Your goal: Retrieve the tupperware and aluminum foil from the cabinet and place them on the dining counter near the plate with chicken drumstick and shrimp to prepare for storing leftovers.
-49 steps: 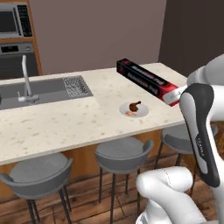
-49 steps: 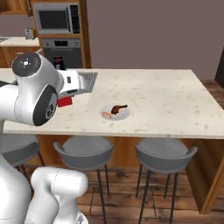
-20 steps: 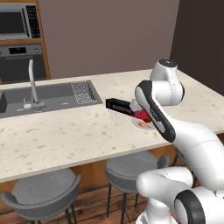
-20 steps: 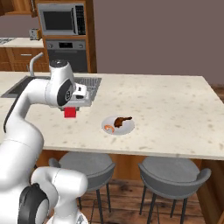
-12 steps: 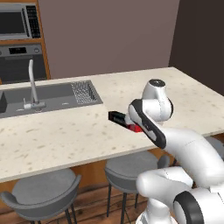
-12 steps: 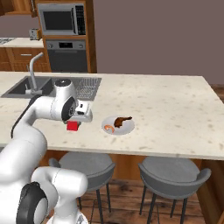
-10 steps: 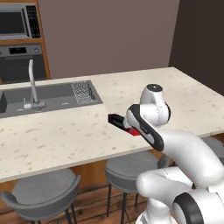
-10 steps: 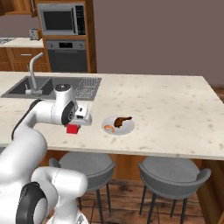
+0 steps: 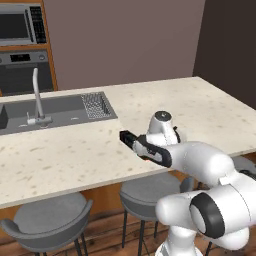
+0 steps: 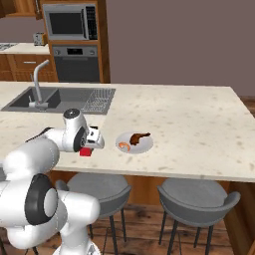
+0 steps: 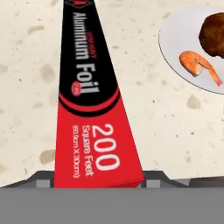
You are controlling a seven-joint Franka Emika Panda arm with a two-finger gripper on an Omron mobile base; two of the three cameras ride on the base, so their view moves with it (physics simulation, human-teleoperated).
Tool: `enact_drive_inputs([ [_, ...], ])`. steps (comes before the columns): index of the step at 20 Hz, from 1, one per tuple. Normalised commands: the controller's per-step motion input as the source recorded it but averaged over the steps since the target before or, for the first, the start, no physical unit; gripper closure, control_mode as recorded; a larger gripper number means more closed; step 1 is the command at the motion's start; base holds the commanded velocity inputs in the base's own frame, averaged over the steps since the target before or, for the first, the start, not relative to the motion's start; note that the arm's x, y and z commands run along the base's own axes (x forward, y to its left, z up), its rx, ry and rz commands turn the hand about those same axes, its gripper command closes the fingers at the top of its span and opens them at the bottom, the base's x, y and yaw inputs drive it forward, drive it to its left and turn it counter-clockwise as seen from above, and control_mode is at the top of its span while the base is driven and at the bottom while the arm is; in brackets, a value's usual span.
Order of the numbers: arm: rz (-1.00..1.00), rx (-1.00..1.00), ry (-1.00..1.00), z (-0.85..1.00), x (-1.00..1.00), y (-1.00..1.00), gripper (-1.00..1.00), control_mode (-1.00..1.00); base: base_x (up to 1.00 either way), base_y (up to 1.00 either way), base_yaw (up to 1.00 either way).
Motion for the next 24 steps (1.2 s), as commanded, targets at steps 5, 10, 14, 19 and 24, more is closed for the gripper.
enact_drive_inputs([
  [5,-0.08,-0.09,0.02,-0.43,0.51,0.0,1.0,-1.0,0.0,0.0,0.0],
  [10,-0.12,-0.08,0.11,-0.41,0.12,-0.04,1.0,-1.0,0.0,0.0,0.0],
  [14,-0.11,-0.06,0.09,-0.32,0.26,0.0,1.0,-1.0,0.0,0.0,0.0],
  [19,-0.11,-0.02,0.12,-0.33,0.18,-0.15,1.0,-1.0,0.0,0.0,0.0],
  [24,-0.07,0.0,0.09,-0.27,0.01,-0.41,1.0,-1.0,0.0,0.0,0.0],
])
